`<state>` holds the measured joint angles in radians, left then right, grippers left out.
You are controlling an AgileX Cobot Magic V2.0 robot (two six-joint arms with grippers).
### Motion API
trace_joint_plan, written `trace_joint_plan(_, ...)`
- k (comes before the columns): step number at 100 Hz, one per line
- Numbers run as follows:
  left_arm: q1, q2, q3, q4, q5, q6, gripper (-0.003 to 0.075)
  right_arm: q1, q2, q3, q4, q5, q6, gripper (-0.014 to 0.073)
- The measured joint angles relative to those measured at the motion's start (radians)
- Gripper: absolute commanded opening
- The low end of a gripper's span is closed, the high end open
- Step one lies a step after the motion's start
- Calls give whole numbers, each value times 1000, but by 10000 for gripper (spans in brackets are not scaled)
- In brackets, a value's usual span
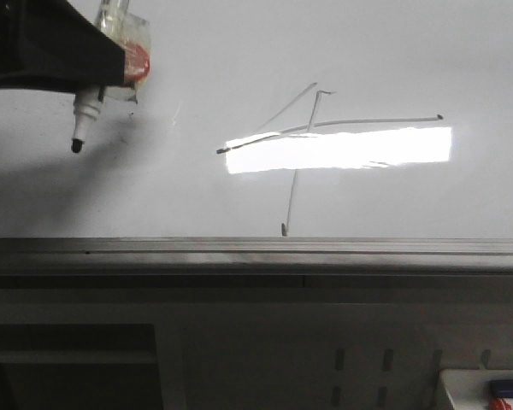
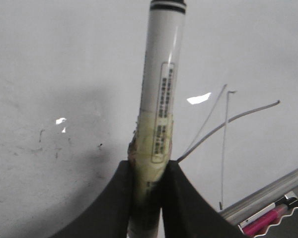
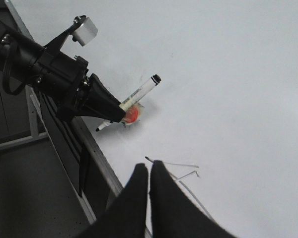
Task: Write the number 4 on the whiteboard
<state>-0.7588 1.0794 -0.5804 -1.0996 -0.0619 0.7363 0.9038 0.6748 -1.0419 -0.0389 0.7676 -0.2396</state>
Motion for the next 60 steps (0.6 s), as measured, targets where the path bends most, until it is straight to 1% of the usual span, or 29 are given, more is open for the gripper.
trace_joint_plan(27, 0, 127, 0, -37, -100, -2, -20, -14, 0, 71, -5, -37, 26, -44)
trace_joint_plan(37, -2, 139, -2, -37, -115, -2, -20, -14, 0, 82, -5, -44, 52, -44)
trace_joint_plan(60, -6, 155, -4, -37, -126, -2, -18, -14, 0, 98, -5, -56, 58, -44)
